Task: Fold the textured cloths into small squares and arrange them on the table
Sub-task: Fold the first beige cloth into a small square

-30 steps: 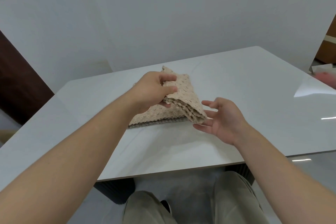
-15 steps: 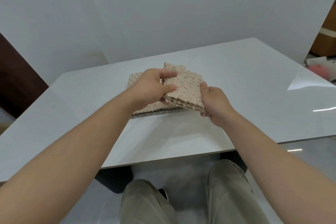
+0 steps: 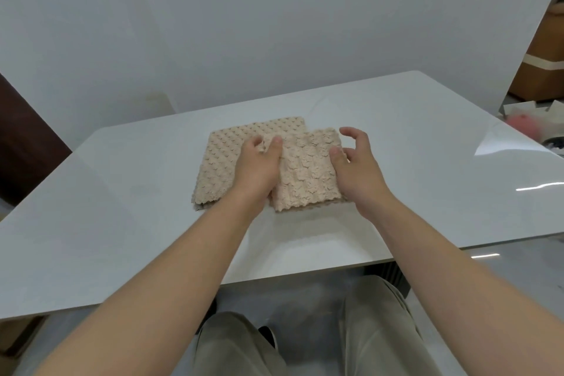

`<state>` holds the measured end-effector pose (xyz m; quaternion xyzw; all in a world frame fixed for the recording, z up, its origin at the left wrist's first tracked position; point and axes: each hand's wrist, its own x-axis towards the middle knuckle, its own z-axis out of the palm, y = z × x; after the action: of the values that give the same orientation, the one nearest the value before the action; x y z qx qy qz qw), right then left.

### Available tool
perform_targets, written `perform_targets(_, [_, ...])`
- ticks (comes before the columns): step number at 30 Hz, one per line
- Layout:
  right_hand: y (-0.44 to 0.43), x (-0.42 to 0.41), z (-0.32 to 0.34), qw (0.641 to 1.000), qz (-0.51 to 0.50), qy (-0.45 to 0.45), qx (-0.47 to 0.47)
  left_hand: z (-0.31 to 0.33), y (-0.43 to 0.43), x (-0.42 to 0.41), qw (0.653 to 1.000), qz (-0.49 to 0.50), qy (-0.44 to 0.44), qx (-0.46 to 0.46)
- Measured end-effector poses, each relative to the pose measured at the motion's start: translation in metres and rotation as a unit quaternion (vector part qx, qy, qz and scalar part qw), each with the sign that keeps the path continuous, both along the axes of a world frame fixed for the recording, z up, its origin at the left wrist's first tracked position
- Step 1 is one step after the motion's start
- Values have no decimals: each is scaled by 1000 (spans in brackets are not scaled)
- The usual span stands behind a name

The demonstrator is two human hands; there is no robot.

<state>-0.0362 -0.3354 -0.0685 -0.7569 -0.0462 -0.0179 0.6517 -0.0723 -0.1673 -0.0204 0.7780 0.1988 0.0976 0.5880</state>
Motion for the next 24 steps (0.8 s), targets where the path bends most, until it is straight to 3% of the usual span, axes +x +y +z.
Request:
perform_targets(3, [-3, -2, -1, 1000, 3, -25, -10, 5, -6, 3, 966, 24, 76, -247])
perform_targets(5, [-8, 0, -1, 1000, -8, -4, -7, 4, -9, 3, 954, 23, 92, -285])
perform_targets(8, [-16, 7, -2, 997, -21, 68, -8, -5, -15, 6, 973, 15, 64, -223])
perform_targets(11, [-22, 13, -4, 992, -17, 125, -30, -15, -21, 11, 997, -6, -4, -78])
perform_targets(14, [-22, 15, -3, 991, -46, 58, -115, -18, -31, 15, 995, -11, -47, 93])
perform_targets(17, [-26, 22, -1, 980, -84, -2, -183, -16, -47, 21, 979, -9, -62, 194])
perform_targets(21, [-43, 42, 3, 969, -122, -24, -215, -15, -63, 41, 962, -22, -76, 263])
perform_targets(24, [-55, 60, 1, 966, -126, -24, -225, -19, -74, 60, 972, -33, -61, 225])
